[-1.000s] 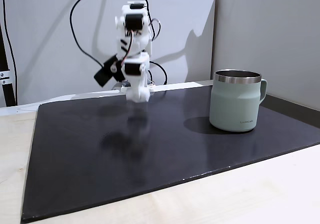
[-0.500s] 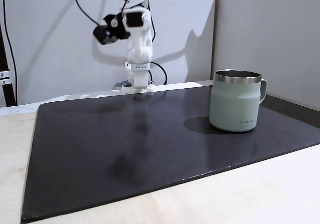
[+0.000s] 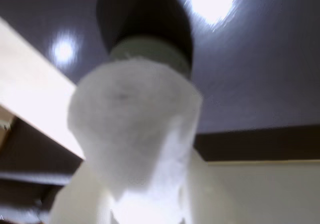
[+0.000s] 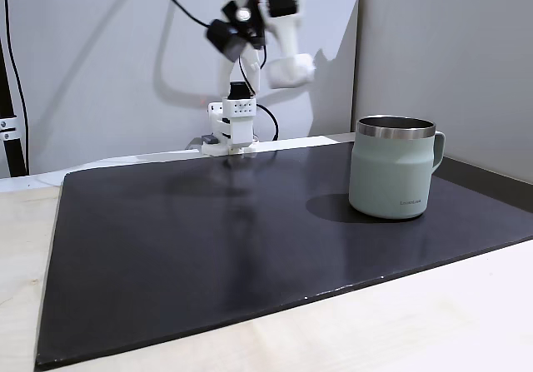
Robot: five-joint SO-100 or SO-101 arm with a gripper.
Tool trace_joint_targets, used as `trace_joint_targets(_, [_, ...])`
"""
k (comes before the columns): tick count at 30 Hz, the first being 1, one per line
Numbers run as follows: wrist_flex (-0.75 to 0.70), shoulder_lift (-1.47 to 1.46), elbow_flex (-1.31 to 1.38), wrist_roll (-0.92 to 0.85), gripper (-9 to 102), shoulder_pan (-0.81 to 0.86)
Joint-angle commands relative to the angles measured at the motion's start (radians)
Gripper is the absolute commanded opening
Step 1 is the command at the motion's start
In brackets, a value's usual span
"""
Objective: Grasp a gauze and put it in the cup.
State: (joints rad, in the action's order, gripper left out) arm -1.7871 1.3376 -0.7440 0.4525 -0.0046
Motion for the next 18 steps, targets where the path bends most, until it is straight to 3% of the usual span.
trace_joint_targets(1, [0.005, -0.097, 0.227, 0.018, 0, -0.061])
trace_joint_targets(18, [0.081, -0.586, 0.804, 0.006, 0, -0.278])
